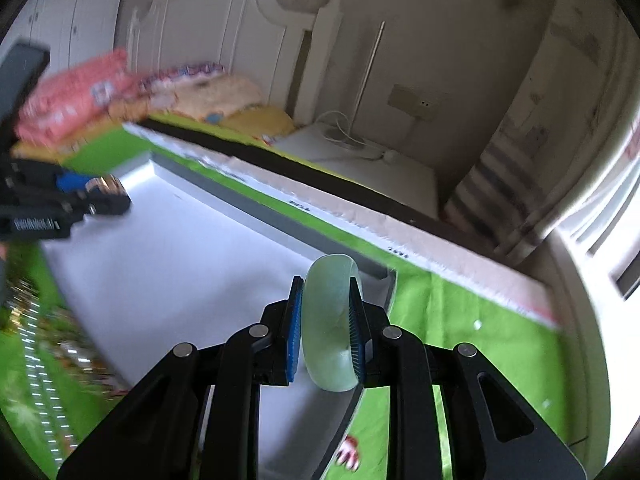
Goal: Organize jewelry
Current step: 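Carry the rings with the left tool into the grey tray while the right tool drops the jade bangle there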
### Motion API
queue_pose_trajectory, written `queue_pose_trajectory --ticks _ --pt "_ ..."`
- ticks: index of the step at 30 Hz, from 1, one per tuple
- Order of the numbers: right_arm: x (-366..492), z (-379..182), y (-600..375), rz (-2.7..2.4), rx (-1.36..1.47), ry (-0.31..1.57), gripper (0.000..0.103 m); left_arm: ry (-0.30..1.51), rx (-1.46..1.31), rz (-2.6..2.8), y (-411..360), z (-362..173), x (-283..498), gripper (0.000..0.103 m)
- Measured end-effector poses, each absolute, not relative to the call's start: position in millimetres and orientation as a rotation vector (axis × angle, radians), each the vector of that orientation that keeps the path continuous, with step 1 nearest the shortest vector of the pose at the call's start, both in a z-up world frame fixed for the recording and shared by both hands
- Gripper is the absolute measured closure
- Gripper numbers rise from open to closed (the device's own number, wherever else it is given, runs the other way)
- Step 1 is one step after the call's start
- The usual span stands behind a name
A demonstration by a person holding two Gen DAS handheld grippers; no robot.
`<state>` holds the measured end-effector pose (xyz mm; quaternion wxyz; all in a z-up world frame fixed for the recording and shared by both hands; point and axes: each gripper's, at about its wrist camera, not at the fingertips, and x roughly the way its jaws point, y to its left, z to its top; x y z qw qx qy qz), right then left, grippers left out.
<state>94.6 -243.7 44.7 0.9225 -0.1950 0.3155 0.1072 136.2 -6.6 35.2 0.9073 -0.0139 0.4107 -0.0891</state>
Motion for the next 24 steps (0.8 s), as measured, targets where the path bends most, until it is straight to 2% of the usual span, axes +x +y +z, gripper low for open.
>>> queue_pose_trajectory --ticks 3,6,7,9,14,22,24 --pt "99 38 -232 0.239 -0.456 0.652 0.080 0.868 -0.047 -0.149 0 27 146 0.062" --pt "94 46 -234 0.320 -0.348 0.660 0.074 0.861 -0.076 -0.149 7 24 141 0.048" --pt "91 50 -236 0.327 -0.320 0.654 0.074 0.846 -0.083 -0.157 9 26 136 0.040" --pt "83 58 -243 0.347 -0.262 0.637 0.074 0.808 -0.070 -0.137 11 32 124 0.032" --pt "62 71 -267 0.350 -0.166 0.629 0.074 0.741 -0.088 -0.128 23 51 91 0.027" --pt "7 48 -316 0.317 -0.007 0.695 0.074 0.661 -0.190 -0.062 52 66 5 0.002" --pt "-11 36 -327 0.300 0.046 0.730 0.073 0.657 -0.182 -0.026 54 63 -15 0.002"
